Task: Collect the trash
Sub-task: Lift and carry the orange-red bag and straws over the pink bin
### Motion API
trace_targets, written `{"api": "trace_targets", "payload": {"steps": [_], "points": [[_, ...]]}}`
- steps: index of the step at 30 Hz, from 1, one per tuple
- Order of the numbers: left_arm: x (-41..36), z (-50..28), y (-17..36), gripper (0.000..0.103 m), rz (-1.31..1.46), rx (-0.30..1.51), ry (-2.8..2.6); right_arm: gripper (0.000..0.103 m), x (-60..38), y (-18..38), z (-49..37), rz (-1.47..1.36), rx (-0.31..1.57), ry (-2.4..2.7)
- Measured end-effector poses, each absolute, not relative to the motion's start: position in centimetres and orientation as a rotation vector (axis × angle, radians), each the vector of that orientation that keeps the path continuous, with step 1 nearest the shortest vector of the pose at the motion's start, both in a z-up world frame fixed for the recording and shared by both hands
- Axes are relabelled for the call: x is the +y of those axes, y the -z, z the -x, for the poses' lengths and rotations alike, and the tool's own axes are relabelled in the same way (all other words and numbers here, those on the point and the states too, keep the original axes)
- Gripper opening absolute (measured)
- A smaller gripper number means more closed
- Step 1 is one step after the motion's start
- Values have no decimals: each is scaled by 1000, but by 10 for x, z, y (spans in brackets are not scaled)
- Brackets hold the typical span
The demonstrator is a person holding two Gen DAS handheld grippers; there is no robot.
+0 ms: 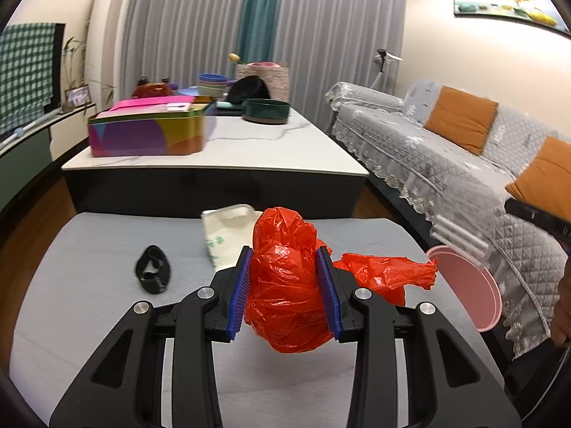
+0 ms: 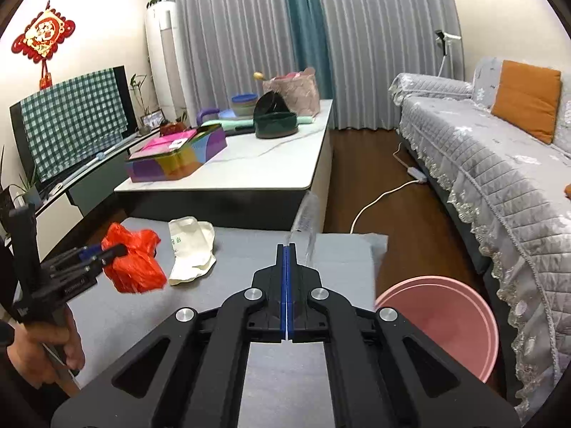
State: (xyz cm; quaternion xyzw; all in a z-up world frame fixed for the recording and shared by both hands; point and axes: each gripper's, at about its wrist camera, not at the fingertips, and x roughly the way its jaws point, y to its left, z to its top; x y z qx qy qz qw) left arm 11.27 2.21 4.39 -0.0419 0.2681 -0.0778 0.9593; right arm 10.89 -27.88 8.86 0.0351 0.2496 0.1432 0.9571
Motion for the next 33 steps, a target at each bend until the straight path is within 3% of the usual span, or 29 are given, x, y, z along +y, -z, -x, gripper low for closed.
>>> {"api": "trace_targets", "payload": {"steps": [33], "points": [[-184,-139,-14,36,-37,585,479,0,-435,-74,-83,-186,489,-45]]}}
